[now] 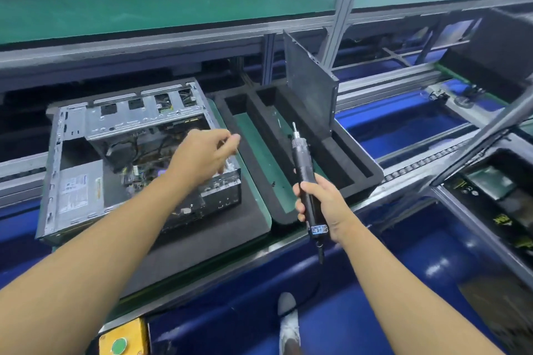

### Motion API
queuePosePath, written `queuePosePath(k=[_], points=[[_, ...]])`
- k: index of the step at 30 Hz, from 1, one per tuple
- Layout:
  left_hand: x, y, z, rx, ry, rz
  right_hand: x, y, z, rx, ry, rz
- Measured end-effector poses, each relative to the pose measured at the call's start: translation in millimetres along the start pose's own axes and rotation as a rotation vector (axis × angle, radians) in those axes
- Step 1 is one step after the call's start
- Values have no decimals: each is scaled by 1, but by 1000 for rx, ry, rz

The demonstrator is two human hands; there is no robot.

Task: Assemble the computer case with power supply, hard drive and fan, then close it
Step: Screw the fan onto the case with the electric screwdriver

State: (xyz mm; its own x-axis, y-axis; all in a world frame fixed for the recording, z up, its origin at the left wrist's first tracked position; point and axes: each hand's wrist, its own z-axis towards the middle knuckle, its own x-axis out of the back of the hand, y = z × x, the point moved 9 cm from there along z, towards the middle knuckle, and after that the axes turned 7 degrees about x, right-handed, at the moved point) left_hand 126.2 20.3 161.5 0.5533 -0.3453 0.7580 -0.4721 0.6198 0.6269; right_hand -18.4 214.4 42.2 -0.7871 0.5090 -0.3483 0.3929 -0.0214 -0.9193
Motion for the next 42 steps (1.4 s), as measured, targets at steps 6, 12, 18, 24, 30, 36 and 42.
queuePosePath(k=[6, 12, 18, 24, 30, 36, 42], points=[[-112, 9, 67, 199, -361, 251, 71, 6, 62, -54, 41, -13], [-195, -22, 100, 386, -555, 371, 118, 39, 122, -172, -14, -89], [-268, -51, 99, 401, -732, 603, 143, 72, 158, -267, -46, -157], [-305, -79, 101, 311, -723, 1094, 154, 89, 165, -305, -61, -65], [-320, -85, 101, 395, -646, 1143, 155, 89, 168, -287, -102, 17], [-331, -87, 103, 289, -617, 1176, 152, 87, 168, -282, -144, 22], [-332, -85, 100, 320, -658, 1159, 149, 81, 167, -252, -157, 31]])
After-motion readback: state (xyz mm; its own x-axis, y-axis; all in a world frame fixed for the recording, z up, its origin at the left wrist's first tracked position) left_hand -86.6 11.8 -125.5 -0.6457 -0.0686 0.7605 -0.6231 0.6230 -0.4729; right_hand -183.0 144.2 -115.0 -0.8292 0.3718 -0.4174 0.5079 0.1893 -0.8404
